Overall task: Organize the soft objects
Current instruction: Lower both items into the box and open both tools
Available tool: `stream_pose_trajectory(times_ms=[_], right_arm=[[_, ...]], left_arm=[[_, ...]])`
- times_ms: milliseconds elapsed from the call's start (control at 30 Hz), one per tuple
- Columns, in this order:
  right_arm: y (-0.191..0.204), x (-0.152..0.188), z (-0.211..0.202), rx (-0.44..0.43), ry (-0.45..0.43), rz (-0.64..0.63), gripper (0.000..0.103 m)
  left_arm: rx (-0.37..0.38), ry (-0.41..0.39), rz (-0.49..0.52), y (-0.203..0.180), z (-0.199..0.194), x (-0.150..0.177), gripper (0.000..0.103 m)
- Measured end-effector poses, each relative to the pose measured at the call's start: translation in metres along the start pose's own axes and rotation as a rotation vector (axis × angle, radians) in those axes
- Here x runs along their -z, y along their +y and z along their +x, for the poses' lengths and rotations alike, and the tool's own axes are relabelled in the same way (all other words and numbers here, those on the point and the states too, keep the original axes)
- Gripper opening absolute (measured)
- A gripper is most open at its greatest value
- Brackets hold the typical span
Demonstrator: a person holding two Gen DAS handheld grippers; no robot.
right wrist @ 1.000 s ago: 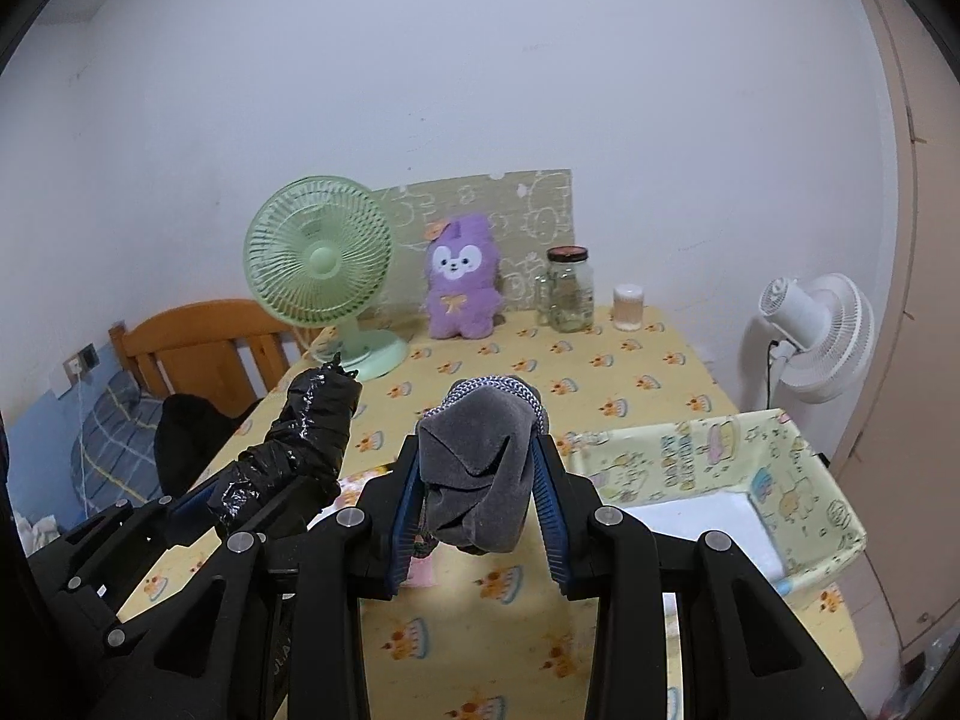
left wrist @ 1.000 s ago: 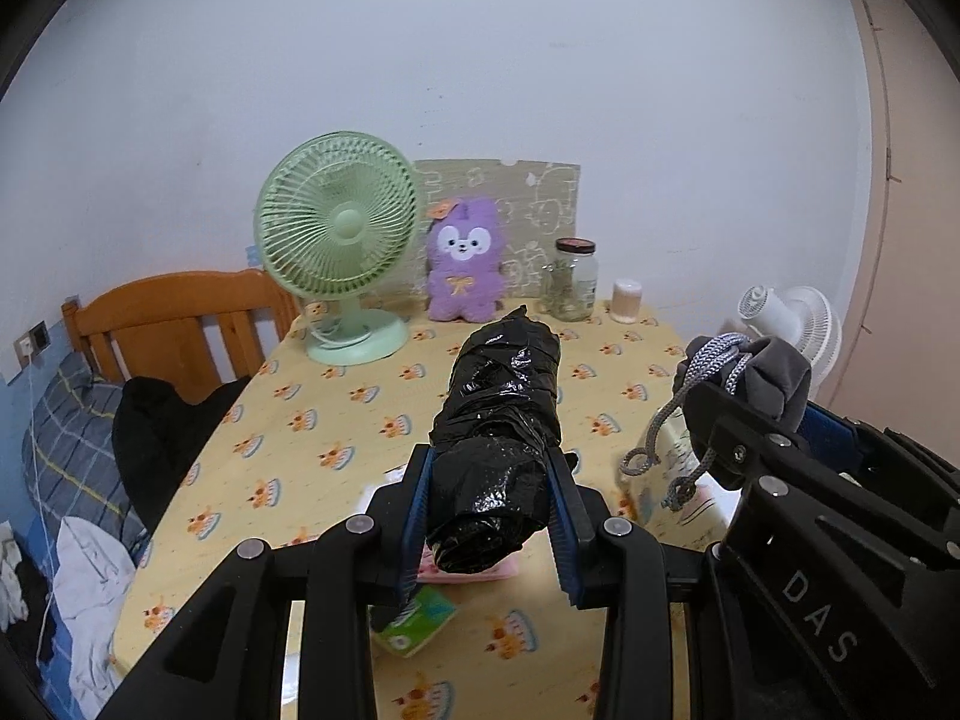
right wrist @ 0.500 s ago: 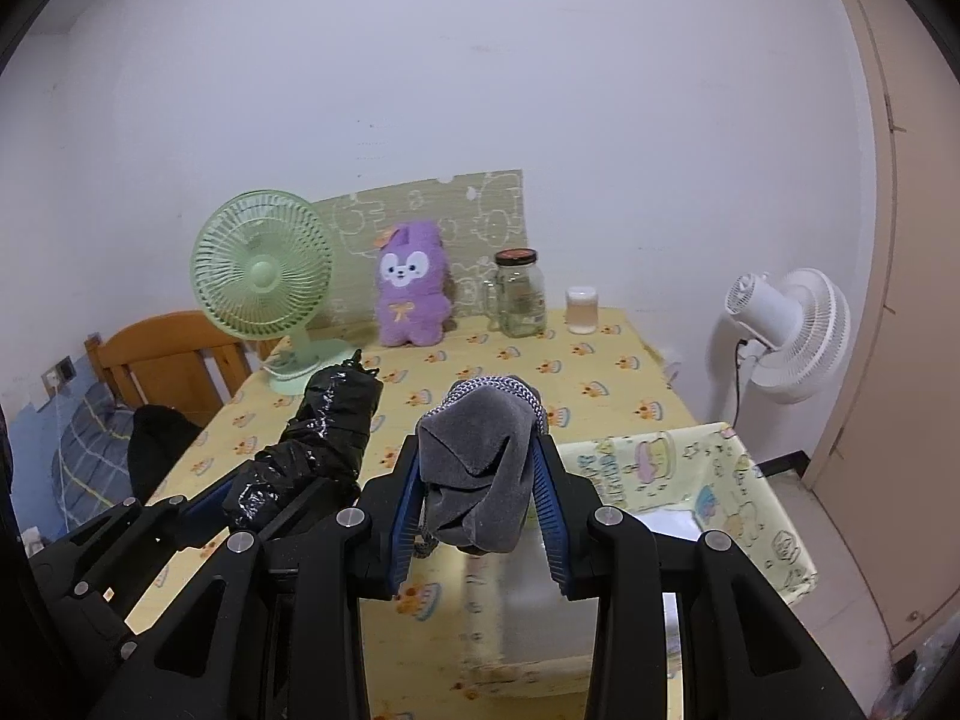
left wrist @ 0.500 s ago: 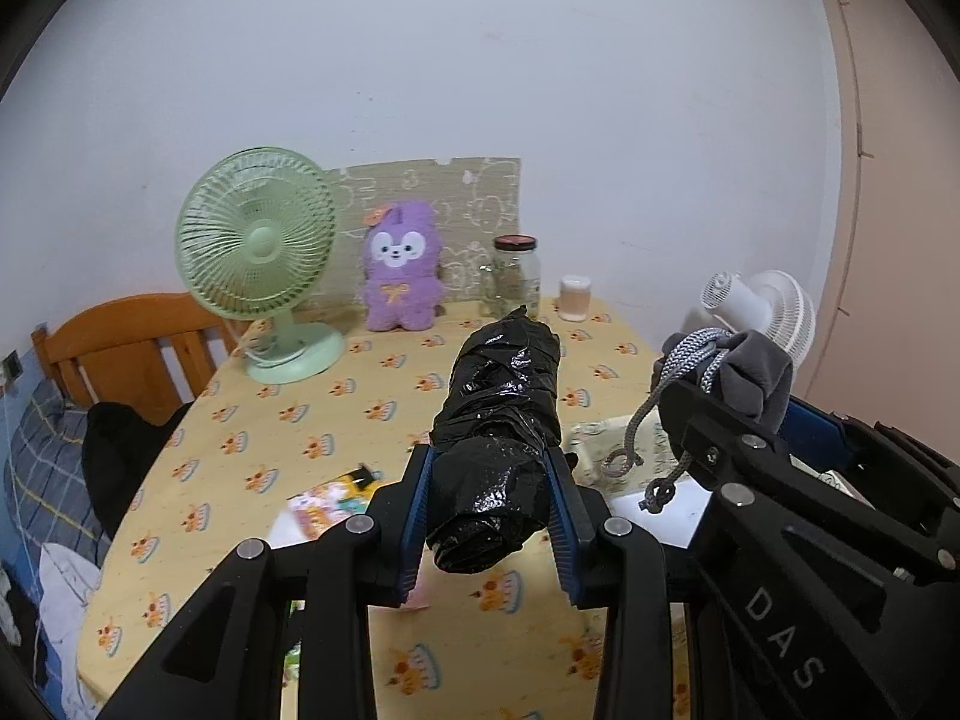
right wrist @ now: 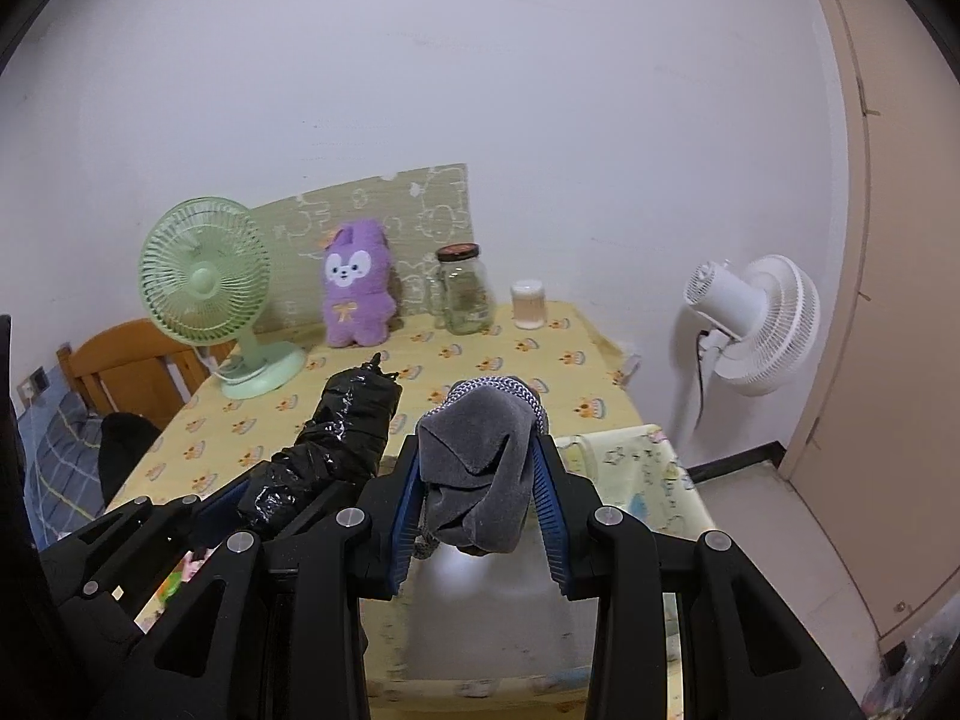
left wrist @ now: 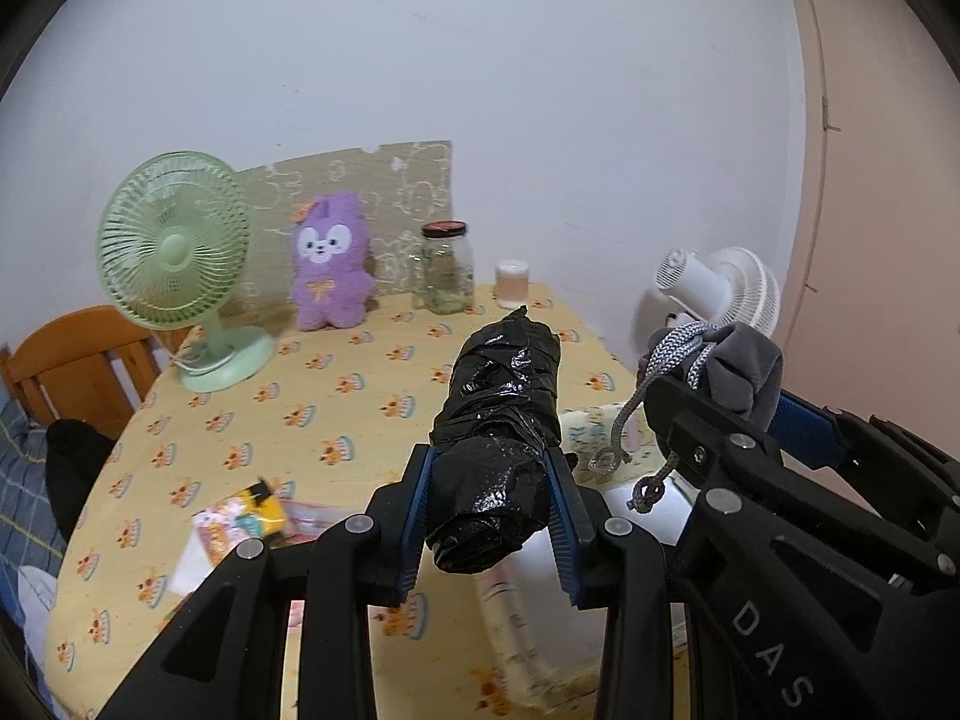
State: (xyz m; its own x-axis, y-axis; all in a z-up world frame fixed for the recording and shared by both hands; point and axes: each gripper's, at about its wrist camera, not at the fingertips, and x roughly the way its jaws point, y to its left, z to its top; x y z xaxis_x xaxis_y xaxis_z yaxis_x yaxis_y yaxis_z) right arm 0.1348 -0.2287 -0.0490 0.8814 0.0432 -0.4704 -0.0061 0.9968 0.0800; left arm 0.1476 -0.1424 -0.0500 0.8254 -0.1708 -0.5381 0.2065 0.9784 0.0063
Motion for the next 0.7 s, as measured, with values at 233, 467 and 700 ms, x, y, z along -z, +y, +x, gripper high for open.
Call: stream_pose_trajectory(times_ms=[233, 467, 700], right_arm=[[-0.026, 0.004, 0.011, 0.038, 0.024, 0.026, 0.039], [-0.046, 0.014, 0.024, 0.065, 0.061, 0.054, 0.039], [-0.064, 0.024, 0.035, 0.097, 0.099, 0.094, 0.039]], left_arm=[[0.046, 0.038, 0.027, -0.023, 0.020, 0.000, 0.036], [0.063, 0.086, 0.055, -0.039, 0.042, 0.005, 0.042], [0.079, 0.114, 0.087, -0.051, 0.051, 0.010, 0.075]])
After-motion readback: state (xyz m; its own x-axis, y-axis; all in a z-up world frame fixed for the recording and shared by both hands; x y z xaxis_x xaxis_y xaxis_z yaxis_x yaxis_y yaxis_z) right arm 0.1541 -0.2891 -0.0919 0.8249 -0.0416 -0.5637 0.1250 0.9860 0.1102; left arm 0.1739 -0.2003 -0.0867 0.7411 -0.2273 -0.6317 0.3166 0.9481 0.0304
